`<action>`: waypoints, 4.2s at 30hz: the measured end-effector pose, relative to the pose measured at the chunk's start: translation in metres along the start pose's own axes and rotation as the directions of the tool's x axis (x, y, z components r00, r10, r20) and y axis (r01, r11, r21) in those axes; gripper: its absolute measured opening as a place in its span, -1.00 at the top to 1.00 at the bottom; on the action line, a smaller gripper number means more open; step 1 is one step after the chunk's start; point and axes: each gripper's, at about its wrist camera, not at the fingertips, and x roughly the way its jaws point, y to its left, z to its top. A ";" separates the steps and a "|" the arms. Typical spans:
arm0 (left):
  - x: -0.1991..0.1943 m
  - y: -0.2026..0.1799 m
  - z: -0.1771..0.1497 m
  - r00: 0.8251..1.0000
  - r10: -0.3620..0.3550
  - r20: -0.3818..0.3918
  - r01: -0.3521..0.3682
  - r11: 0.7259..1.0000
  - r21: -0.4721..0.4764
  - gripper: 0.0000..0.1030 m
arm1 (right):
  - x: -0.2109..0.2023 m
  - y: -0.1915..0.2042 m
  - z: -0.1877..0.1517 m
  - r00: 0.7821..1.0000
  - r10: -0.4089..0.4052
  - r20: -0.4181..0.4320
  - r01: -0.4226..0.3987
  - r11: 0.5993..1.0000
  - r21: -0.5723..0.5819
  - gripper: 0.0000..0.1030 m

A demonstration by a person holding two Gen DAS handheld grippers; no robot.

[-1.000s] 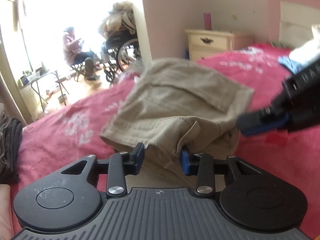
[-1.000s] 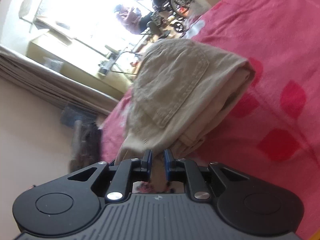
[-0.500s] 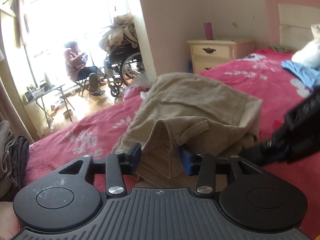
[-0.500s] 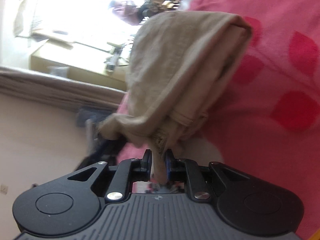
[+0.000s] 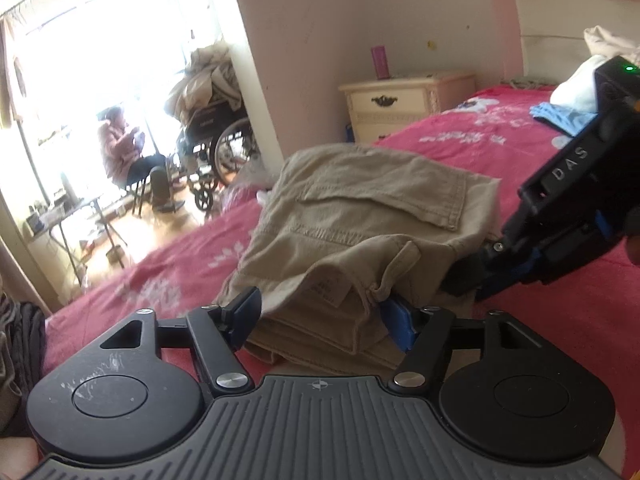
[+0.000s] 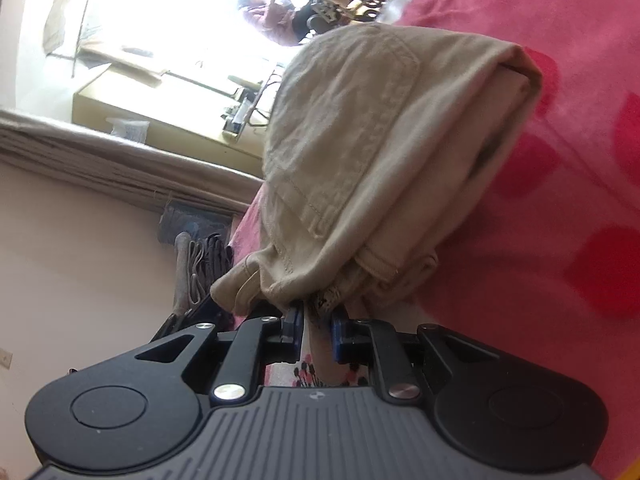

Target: Fold clothes

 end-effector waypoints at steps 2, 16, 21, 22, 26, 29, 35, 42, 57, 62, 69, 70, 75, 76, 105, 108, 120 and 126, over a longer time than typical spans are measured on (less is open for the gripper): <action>-0.007 0.002 0.002 0.999 -0.020 0.038 0.020 1.000 0.002 -0.51 | -0.006 0.003 0.001 0.999 0.036 0.012 -0.036 0.999 -0.013 0.80; 0.020 -0.002 0.018 0.992 -0.130 0.007 0.130 0.990 -0.054 -0.05 | -0.011 0.014 0.011 0.999 0.021 0.028 -0.019 0.998 -0.054 0.87; 0.010 -0.015 0.023 0.994 -0.112 0.007 0.112 0.993 -0.023 0.67 | -0.010 0.034 0.013 0.999 0.022 0.040 -0.018 0.995 -0.096 0.89; 0.006 -0.016 0.026 0.994 -0.106 0.019 0.106 0.994 -0.032 0.72 | -0.016 0.035 0.011 0.998 0.031 0.046 -0.026 0.994 -0.103 0.89; -0.020 -0.005 0.046 0.991 -0.109 0.083 0.119 0.985 -0.125 0.78 | -0.052 0.034 0.004 0.992 0.091 0.087 -0.078 0.988 -0.134 0.90; -0.044 0.007 0.066 0.985 -0.109 0.134 0.132 0.975 -0.180 0.80 | -0.078 0.051 0.006 0.982 0.144 0.121 -0.125 0.980 -0.153 0.91; -0.106 0.031 0.098 0.961 -0.123 0.246 0.181 0.956 -0.229 0.81 | -0.126 0.100 -0.003 0.949 0.289 0.124 -0.251 0.934 -0.254 0.91; -0.173 0.069 0.112 0.958 -0.157 0.240 0.221 0.938 -0.268 0.81 | -0.139 0.146 -0.036 0.904 0.428 0.005 -0.411 0.870 -0.271 0.91; -0.125 0.169 -0.007 0.959 0.232 -0.160 -0.281 0.839 -0.465 0.81 | 0.020 0.114 -0.103 0.878 0.263 -0.401 -0.301 0.953 -0.033 0.93; -0.129 0.195 -0.012 0.940 0.291 -0.176 -0.340 0.790 -0.510 0.81 | 0.036 0.113 -0.118 0.850 0.295 -0.437 -0.310 0.950 0.040 0.93; -0.118 0.206 -0.019 0.898 0.414 -0.153 -0.437 0.789 -0.432 0.81 | 0.065 0.113 -0.149 0.810 0.273 -0.520 -0.300 0.953 0.032 0.93; -0.109 0.203 -0.025 0.884 0.437 -0.167 -0.466 0.793 -0.393 0.81 | 0.071 0.111 -0.156 0.808 0.243 -0.537 -0.282 0.959 0.009 0.93; -0.064 0.197 -0.058 0.834 0.450 -0.319 -0.535 0.802 -0.266 0.65 | 0.099 0.089 -0.198 0.773 -0.126 -0.622 -0.057 0.962 -0.266 0.90; -0.067 0.196 -0.061 0.831 0.453 -0.324 -0.541 0.793 -0.280 0.50 | 0.098 0.083 -0.201 0.752 -0.164 -0.638 -0.034 0.957 -0.287 0.90; -0.104 0.045 -0.072 0.947 -0.007 -0.322 -0.053 0.982 -0.179 -0.74 | 0.020 0.075 -0.035 0.965 -0.216 0.150 0.259 0.691 -0.675 0.32; -0.096 0.048 -0.070 0.942 0.026 -0.336 -0.091 0.980 -0.179 -0.56 | 0.017 0.106 -0.015 0.978 -0.122 0.167 0.204 0.698 -0.686 0.32; -0.086 0.079 -0.060 0.938 0.034 -0.346 -0.176 0.905 -0.387 -0.04 | 0.108 0.152 0.032 0.983 -0.179 0.041 0.159 0.716 -0.680 0.06; -0.086 0.110 -0.073 0.933 -0.012 -0.359 -0.201 0.810 -0.551 0.04 | 0.027 0.111 0.041 0.999 0.002 0.049 0.028 0.804 -0.594 -0.40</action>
